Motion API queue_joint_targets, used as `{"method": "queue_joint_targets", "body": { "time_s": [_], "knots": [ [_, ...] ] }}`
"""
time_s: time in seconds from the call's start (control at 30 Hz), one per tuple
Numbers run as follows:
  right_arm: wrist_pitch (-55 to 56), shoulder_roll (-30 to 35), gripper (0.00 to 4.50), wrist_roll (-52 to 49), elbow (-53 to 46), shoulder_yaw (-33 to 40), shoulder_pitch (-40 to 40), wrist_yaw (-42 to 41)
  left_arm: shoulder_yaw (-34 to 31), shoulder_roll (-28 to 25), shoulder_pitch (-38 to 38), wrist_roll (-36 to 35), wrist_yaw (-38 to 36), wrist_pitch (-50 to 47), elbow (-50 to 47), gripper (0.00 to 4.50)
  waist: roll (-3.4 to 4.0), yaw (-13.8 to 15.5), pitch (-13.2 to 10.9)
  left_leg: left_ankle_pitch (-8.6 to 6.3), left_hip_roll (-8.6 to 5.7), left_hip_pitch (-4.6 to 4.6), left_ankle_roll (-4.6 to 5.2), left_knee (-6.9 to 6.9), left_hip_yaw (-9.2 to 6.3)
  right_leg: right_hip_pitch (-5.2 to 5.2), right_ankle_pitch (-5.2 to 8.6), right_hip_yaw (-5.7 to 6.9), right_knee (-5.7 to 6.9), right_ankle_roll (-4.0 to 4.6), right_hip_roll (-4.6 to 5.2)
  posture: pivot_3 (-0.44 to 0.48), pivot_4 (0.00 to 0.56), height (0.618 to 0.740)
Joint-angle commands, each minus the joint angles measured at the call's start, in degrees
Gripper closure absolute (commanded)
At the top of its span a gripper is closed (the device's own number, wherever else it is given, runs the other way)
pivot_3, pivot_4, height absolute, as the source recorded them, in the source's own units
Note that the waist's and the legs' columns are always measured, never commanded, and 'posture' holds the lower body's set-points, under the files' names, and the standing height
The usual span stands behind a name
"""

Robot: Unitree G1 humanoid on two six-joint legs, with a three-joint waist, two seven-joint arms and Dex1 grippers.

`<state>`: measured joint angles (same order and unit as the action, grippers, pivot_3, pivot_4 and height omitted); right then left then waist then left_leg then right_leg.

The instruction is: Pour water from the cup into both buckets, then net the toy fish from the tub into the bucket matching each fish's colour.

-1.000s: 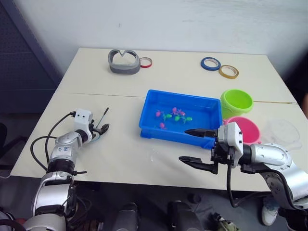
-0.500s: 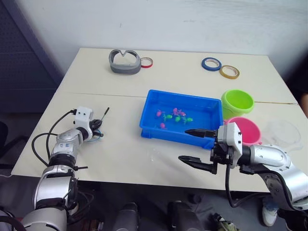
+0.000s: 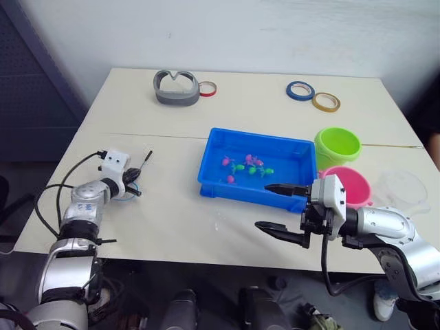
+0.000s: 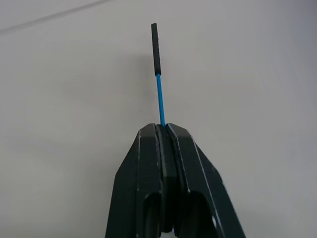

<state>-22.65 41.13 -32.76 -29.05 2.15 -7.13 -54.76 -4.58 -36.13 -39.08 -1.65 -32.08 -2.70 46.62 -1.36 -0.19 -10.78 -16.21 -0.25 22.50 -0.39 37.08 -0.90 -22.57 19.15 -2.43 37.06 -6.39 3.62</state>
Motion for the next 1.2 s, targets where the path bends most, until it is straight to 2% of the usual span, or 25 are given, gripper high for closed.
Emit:
{"method": "queue_joint_targets", "body": {
  "time_s": [0.03,0.2,0.4,0.57,0.63,0.83,1.2],
  "knots": [
    [0.2,0.8,0.0,-1.1,-0.7,1.4,-0.9,-0.9,3.2,-6.8,4.9,-1.8,-13.8,-2.4,-22.3,4.42,0.0,-0.1,0.0,-0.01,0.01,0.05,-0.02,-0.01,-0.02,0.0,0.01,-0.18,-0.07,0.02,0.01,0.0,0.15,0.74],
    [0.0,0.9,0.0,-1.2,0.8,1.4,-2.5,-1.6,4.8,-11.7,7.9,-4.5,-21.7,-10.3,-41.3,4.42,0.02,0.0,0.0,-0.03,0.01,0.14,-0.04,-0.05,-0.11,0.0,0.09,-0.15,-0.21,0.18,0.15,0.0,0.15,0.74],
    [-1.9,1.9,0.0,-2.0,1.6,1.3,-3.9,-2.8,8.9,-11.7,5.8,-8.7,-29.5,-16.2,-54.3,4.42,0.02,0.0,0.0,-0.02,0.0,0.16,-0.01,-0.04,-0.1,0.0,0.12,-0.12,-0.19,0.24,0.16,0.0,0.15,0.74],
    [-6.1,3.0,0.0,-2.9,1.8,0.8,-5.8,-2.7,15.2,-7.1,2.1,-9.3,-33.2,-16.0,-56.4,4.42,0.02,0.1,0.0,-0.01,0.0,0.17,0.0,0.02,-0.09,0.0,0.12,-0.1,-0.16,0.23,0.07,0.0,0.15,0.74],
    [-8.5,3.3,0.0,-3.6,1.3,0.5,-6.5,-2.2,17.8,-3.8,0.2,-9.6,-34.2,-15.9,-56.0,4.42,0.02,0.1,0.0,0.0,-0.01,0.21,0.02,0.06,-0.09,0.0,0.12,-0.11,-0.17,0.23,0.03,0.0,0.15,0.74],
    [-13.6,4.3,0.0,-3.8,-0.5,-0.9,-8.2,-1.2,21.2,3.3,-2.5,-11.6,-37.0,-16.0,-54.0,4.42,0.02,0.0,0.0,0.0,0.0,0.24,0.04,0.13,-0.08,-0.04,0.11,-0.13,-0.08,0.22,-0.09,0.0,0.15,0.74],
    [-19.2,5.0,0.0,-5.0,-3.1,-0.7,-8.8,0.0,22.1,5.6,-3.4,-12.0,-39.5,-15.0,-52.9,4.42,0.02,0.1,0.0,0.02,0.0,0.26,0.06,0.21,-0.09,-0.04,0.11,-0.13,-0.04,0.22,-0.1,0.0,0.15,0.74]
  ]
}}
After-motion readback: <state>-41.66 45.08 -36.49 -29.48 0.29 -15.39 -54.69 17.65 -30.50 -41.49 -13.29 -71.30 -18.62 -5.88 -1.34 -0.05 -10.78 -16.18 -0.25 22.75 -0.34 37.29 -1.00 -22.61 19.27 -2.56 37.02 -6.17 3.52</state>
